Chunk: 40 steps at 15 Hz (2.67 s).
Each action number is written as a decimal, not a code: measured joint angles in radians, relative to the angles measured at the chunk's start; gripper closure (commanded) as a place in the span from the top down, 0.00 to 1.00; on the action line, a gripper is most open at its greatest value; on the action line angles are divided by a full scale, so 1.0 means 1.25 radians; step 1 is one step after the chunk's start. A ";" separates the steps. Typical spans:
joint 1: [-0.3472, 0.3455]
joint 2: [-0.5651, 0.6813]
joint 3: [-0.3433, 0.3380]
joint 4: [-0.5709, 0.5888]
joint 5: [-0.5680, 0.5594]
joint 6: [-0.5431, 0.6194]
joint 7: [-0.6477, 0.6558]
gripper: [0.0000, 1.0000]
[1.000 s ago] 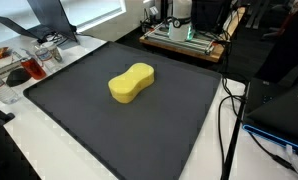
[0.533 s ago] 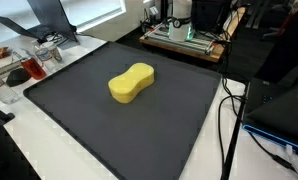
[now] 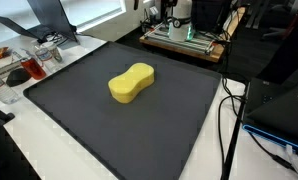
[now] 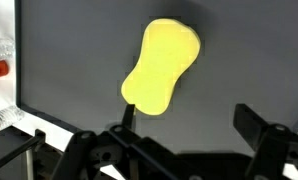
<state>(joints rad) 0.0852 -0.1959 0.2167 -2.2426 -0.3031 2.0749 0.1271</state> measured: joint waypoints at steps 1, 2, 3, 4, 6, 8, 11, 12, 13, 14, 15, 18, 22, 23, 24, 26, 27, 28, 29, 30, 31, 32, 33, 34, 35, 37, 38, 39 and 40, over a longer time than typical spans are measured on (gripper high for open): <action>0.005 0.019 0.011 0.005 -0.009 -0.005 0.026 1.00; 0.011 0.039 0.019 0.013 -0.017 -0.011 0.051 1.00; 0.018 0.062 0.028 0.025 -0.027 -0.018 0.079 1.00; 0.026 0.085 0.035 0.041 -0.038 -0.025 0.108 1.00; 0.047 0.136 0.045 0.081 -0.059 -0.038 0.175 1.00; 0.073 0.192 0.048 0.133 -0.088 -0.064 0.249 1.00; 0.111 0.285 0.044 0.228 -0.111 -0.126 0.331 1.00; 0.126 0.319 0.039 0.263 -0.117 -0.151 0.360 1.00; 0.141 0.352 0.031 0.299 -0.123 -0.177 0.389 1.00; 0.157 0.384 0.023 0.334 -0.128 -0.202 0.412 1.00; 0.174 0.415 0.013 0.368 -0.133 -0.224 0.430 1.00; 0.212 0.481 -0.011 0.437 -0.137 -0.252 0.445 1.00; 0.212 0.484 -0.027 0.423 -0.124 -0.211 0.431 1.00; 0.207 0.476 -0.028 0.402 -0.119 -0.183 0.418 1.00; 0.201 0.463 -0.028 0.373 -0.114 -0.147 0.401 1.00; 0.190 0.429 -0.030 0.302 -0.113 -0.083 0.377 1.00; 0.185 0.409 -0.031 0.262 -0.113 -0.050 0.366 1.00; 0.180 0.387 -0.034 0.220 -0.113 -0.016 0.356 1.00; 0.172 0.364 -0.036 0.176 -0.113 0.025 0.345 1.00; 0.163 0.341 -0.038 0.133 -0.113 0.068 0.331 1.00; 0.153 0.315 -0.041 0.088 -0.113 0.116 0.309 1.00; 0.141 0.289 -0.044 0.042 -0.113 0.162 0.283 1.00; 0.129 0.264 -0.047 -0.004 -0.113 0.205 0.256 1.00; 0.118 0.239 -0.051 -0.048 -0.113 0.244 0.230 1.00; 0.106 0.213 -0.055 -0.094 -0.113 0.282 0.203 1.00; 0.082 0.161 -0.064 -0.186 -0.113 0.351 0.150 1.00; 0.070 0.135 -0.069 -0.230 -0.113 0.383 0.124 1.00; 0.059 0.110 -0.074 -0.271 -0.113 0.415 0.094 1.00; 0.049 0.085 -0.080 -0.311 -0.113 0.449 0.063 1.00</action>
<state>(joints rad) 0.1464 -0.0901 0.1162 -2.6313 -0.4439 2.6368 0.2056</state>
